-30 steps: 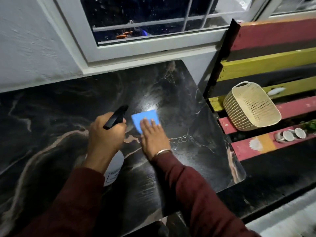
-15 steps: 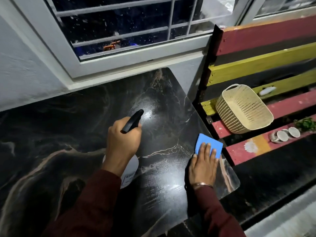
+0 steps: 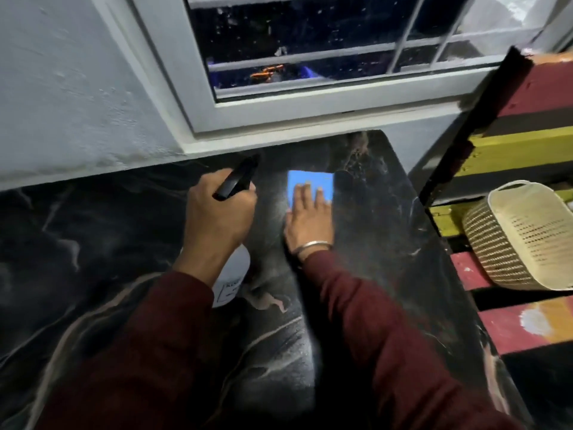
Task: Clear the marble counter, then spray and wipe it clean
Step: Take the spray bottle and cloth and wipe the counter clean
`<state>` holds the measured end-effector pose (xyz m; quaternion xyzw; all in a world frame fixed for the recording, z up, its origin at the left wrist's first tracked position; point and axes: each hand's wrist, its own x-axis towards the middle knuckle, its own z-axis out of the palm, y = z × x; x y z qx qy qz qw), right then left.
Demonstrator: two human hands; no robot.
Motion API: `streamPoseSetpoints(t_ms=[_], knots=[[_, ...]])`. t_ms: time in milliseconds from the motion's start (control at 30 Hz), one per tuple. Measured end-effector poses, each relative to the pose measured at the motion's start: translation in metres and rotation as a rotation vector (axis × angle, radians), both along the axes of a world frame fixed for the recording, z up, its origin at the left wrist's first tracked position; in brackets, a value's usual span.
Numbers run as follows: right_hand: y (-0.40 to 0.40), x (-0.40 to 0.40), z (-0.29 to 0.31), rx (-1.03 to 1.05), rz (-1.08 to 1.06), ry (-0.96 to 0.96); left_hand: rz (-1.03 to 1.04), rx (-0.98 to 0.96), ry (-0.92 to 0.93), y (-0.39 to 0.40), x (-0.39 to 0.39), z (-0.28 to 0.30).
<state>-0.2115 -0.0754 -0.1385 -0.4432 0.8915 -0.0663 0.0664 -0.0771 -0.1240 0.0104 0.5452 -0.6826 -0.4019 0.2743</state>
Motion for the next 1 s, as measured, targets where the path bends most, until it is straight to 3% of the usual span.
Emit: streamPoseSetpoints(t_ms=[133,200,267,367,500,633,767,833,867,900,933,967,1000], knots=[[0.011,0.131,0.005,0.047,0.571,-0.02,0.139,0.027,0.027,-0.025,0.033,-0.003],[0.023,0.134,0.002,0.078,0.723,-0.086,0.195,0.077,0.035,-0.033,0.046,-0.006],[0.012,0.106,-0.003,0.017,0.625,-0.057,0.211,0.095,0.059,-0.04,0.066,-0.003],[-0.023,0.051,-0.001,-0.029,0.185,-0.004,0.183,0.108,0.069,-0.05,0.098,-0.002],[-0.077,0.075,0.014,0.043,-0.065,-0.075,0.172,0.11,0.052,-0.076,0.154,-0.009],[-0.145,0.185,0.015,-0.04,0.11,-0.076,0.171,0.061,0.029,-0.098,0.217,-0.006],[-0.174,0.34,0.02,0.096,0.547,-0.227,0.253,0.026,-0.008,-0.116,0.275,0.011],[-0.167,0.391,0.008,0.121,0.441,-0.197,0.272,0.041,-0.005,-0.124,0.294,0.017],[-0.154,0.399,-0.002,0.11,0.346,-0.182,0.273,0.048,0.0,-0.128,0.302,0.018],[-0.144,0.403,-0.001,0.009,0.439,-0.268,0.276,0.055,0.009,-0.134,0.309,0.019],[-0.133,0.395,0.009,0.078,0.623,-0.351,0.285,0.057,0.022,-0.139,0.313,0.018],[-0.124,0.382,0.014,0.18,0.665,-0.251,0.3,0.056,0.036,-0.146,0.319,0.017],[-0.125,0.36,0.017,0.104,0.699,-0.153,0.303,0.063,0.041,-0.15,0.322,0.016]])
